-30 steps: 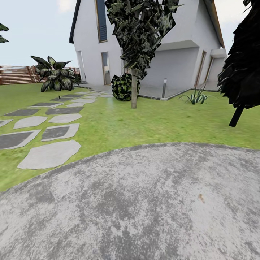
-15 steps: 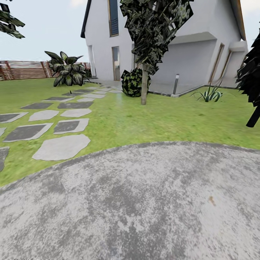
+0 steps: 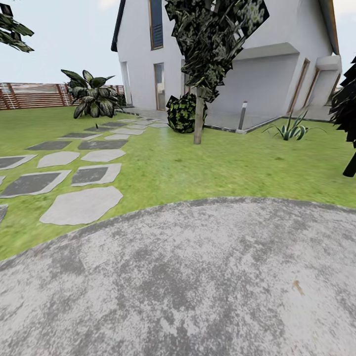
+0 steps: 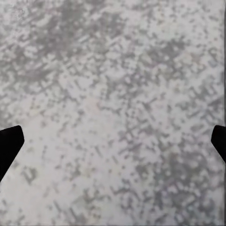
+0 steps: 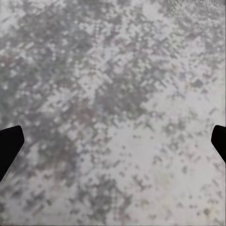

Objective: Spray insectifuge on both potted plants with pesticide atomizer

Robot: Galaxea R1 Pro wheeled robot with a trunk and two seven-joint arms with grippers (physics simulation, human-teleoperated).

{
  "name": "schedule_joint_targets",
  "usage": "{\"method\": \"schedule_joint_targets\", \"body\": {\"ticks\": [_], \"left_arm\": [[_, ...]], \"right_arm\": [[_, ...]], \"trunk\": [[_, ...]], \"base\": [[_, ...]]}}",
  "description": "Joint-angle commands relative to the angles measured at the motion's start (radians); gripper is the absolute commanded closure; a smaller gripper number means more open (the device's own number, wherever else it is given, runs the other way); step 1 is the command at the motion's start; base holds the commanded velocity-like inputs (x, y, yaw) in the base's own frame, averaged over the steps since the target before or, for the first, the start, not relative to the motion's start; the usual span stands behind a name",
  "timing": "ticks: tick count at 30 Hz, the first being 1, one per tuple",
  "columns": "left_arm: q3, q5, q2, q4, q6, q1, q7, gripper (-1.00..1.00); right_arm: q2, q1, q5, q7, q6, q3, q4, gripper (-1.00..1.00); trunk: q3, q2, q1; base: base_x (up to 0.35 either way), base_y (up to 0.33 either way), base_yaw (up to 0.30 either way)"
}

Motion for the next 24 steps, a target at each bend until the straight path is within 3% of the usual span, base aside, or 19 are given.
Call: {"method": "schedule_joint_targets", "body": {"ticks": [1, 5, 12, 24], "left_arm": [[0.001, 0.003, 0.0, 0.0, -0.003, -0.003, 0.0, -1.0], [0.001, 0.002, -0.001, -0.043, -0.003, -0.013, -0.001, -1.0], [0.001, 0.004, -0.008, -0.086, -0.002, -0.015, -0.003, -1.0], [0.0, 0.006, -0.007, -0.079, -0.002, -0.005, -0.004, -1.0]], "right_arm": [[0.0, -0.001, 0.0, 0.0, -0.004, 0.0, -0.004, -1.0], [0.0, -0.002, 0.0, 0.0, -0.025, 0.0, -0.066, -1.0], [0.0, -0.003, 0.001, 0.0, -0.035, 0.0, -0.085, -1.0], [0.0, -0.003, 0.001, -0.001, -0.036, 0.0, -0.043, -1.0]], "trunk": [[-0.001, 0.0, 0.0], [-0.001, 0.0, 0.0], [-0.001, 0.0, 0.0], [0.0, 0.0, 0.0]], "base": [[0.335, 0.0, 0.0], [0.337, 0.0, 0.0], [0.339, 0.0, 0.035], [0.339, 0.012, 0.259]]}}
